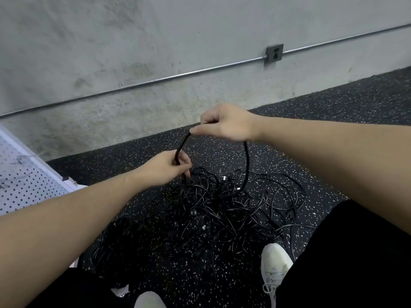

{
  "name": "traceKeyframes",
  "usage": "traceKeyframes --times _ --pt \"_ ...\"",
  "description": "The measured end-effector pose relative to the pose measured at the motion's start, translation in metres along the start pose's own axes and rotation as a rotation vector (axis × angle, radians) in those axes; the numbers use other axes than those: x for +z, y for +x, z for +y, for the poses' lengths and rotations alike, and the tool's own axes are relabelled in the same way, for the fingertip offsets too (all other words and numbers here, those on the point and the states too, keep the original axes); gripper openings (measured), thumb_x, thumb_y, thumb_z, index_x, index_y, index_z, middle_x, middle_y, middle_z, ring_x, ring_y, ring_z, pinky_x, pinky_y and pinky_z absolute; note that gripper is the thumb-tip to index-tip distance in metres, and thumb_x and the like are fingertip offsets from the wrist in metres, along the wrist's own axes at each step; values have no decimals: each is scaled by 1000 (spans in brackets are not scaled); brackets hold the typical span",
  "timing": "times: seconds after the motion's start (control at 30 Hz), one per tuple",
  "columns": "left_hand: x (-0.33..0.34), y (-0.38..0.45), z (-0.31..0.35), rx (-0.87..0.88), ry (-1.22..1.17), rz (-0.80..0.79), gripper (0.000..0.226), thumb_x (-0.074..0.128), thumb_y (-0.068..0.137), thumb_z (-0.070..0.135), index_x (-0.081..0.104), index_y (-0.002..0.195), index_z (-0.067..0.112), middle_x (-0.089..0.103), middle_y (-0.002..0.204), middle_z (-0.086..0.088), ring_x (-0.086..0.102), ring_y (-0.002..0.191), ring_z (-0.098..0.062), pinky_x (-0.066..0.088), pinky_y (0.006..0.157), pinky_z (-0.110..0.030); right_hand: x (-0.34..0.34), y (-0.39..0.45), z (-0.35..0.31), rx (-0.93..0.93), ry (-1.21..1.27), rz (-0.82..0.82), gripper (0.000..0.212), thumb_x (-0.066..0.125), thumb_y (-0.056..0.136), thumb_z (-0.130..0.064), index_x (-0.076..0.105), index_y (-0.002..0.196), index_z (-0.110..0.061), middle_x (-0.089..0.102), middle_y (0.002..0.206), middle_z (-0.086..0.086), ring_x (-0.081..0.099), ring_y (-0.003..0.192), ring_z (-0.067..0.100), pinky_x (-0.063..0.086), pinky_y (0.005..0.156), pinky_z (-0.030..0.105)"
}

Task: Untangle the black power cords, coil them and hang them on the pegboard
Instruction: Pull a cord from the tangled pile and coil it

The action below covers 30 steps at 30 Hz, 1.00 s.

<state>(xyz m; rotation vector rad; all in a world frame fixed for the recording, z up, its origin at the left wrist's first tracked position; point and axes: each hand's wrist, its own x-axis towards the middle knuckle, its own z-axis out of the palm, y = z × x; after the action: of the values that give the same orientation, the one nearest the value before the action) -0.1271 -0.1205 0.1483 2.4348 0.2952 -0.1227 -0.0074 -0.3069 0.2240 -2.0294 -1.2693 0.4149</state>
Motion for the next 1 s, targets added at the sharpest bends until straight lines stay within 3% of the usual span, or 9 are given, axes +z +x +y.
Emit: traceKeyframes --times 0.2,0.33,0.4,0.5,0.57,0.67,0.77,0.93,1.0 --pt "-3 -3 -9 -30 -7 -39 37 42 108 42 74 98 27 78 92 14 71 92 -21 54 93 -41 -9 -1 13 54 188 180 50 67 96 -39 40 57 -23 36 54 -5 30 46 9 27 48 23" --pt "-4 -2 7 38 -62 77 41 38 109 43 70 93 23 70 68 0 69 80 -33 57 84 -42 -18 -1 36 231 73 247 33 53 102 -44 65 90 -16 53 73 4 43 56 14 37 53 27" --pt "-7 -2 17 41 -142 139 41 38 108 44 68 91 22 55 58 2 61 62 -25 60 76 -43 -19 -5 45 286 -68 246 26 51 104 -30 60 125 -17 62 94 1 51 59 14 42 52 26" --pt "-10 3 36 70 -99 184 28 43 107 44 63 95 29 51 65 5 50 60 -13 48 63 -33 -16 -10 39 212 -130 152 40 51 99 -11 51 137 -25 63 121 1 65 84 15 54 71 27" --pt "-7 5 48 112 -95 144 5 52 106 32 53 101 30 55 68 8 45 55 -7 39 57 -25 -10 -10 25 149 -90 21 41 48 99 -9 52 136 -25 65 118 0 61 81 12 50 72 25" --pt "-3 9 49 140 -171 77 22 58 100 10 43 105 25 69 82 6 41 50 -3 34 54 -26 1 -9 8 159 -81 -112 26 48 104 -24 55 128 -19 64 92 3 59 67 9 47 63 24" --pt "-1 12 47 163 -190 91 32 70 91 16 44 102 30 66 77 5 46 58 -8 37 60 -30 5 -6 7 120 -282 -169 32 56 101 -44 67 104 -14 63 82 1 54 64 9 41 57 23" --pt "10 10 42 140 -59 -92 7 71 96 30 66 96 25 77 83 4 63 72 -18 52 79 -43 -6 -14 11 43 -142 -52 37 63 99 -39 65 80 -8 52 64 -8 42 45 -1 32 49 15" --pt "14 10 33 105 3 -129 9 65 100 32 71 95 29 75 80 16 53 61 -10 46 68 -39 -13 -20 12 34 6 10 39 67 97 -35 62 75 -4 47 58 -10 38 44 0 30 48 13"
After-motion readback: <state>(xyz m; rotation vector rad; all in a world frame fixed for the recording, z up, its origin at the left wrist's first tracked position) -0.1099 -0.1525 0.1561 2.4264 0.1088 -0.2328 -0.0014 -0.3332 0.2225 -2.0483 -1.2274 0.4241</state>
